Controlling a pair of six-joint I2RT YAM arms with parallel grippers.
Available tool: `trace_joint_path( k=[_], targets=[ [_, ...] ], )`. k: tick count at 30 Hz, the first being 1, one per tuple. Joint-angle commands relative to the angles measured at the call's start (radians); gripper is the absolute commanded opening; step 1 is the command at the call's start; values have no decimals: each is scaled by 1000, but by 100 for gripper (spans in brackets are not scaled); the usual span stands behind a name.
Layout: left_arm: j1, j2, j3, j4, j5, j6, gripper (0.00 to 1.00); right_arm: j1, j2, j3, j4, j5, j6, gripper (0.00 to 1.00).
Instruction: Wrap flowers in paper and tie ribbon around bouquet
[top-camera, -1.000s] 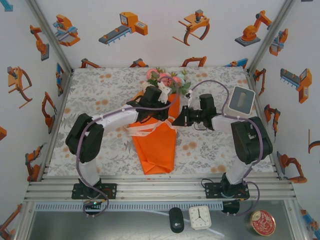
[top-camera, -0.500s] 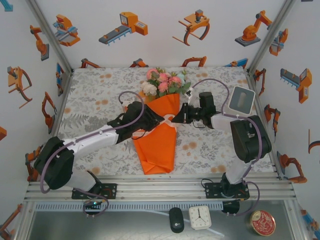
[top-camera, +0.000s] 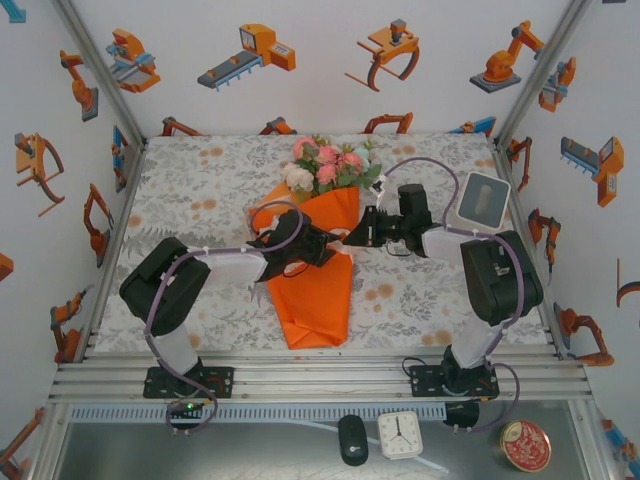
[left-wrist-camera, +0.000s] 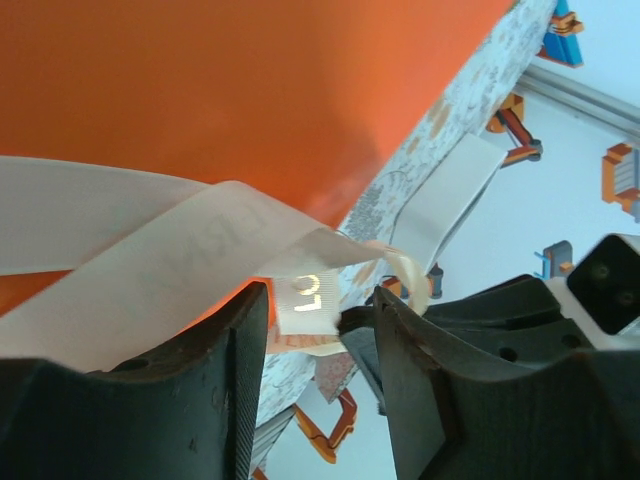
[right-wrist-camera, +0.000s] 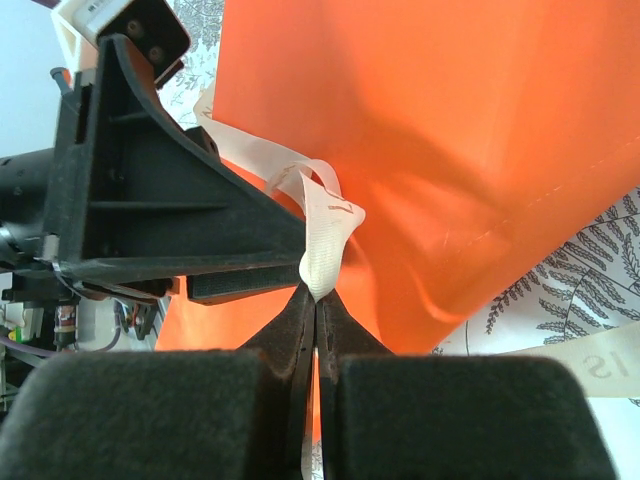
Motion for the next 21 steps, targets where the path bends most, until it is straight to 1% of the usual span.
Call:
trace_joint_path(
  k=[1, 5, 12, 19, 21],
  targets=[
    [-3, 8, 50, -19, 3, -32, 49, 7, -32, 23, -10, -11, -5, 0],
    [-3, 42, 70, -28, 23, -31, 48, 6, -28, 19, -12, -18, -9, 0],
    [-3, 25, 95, -181, 12, -6, 40, 7, -40, 22, -23, -1, -16, 0],
    [-1, 56, 96, -145, 53, -14, 35, 7, -38, 29, -22, -4, -13, 0],
    [1, 55, 93, -136, 51, -16, 30, 7, -43, 28, -38, 2, -22, 0]
  ],
)
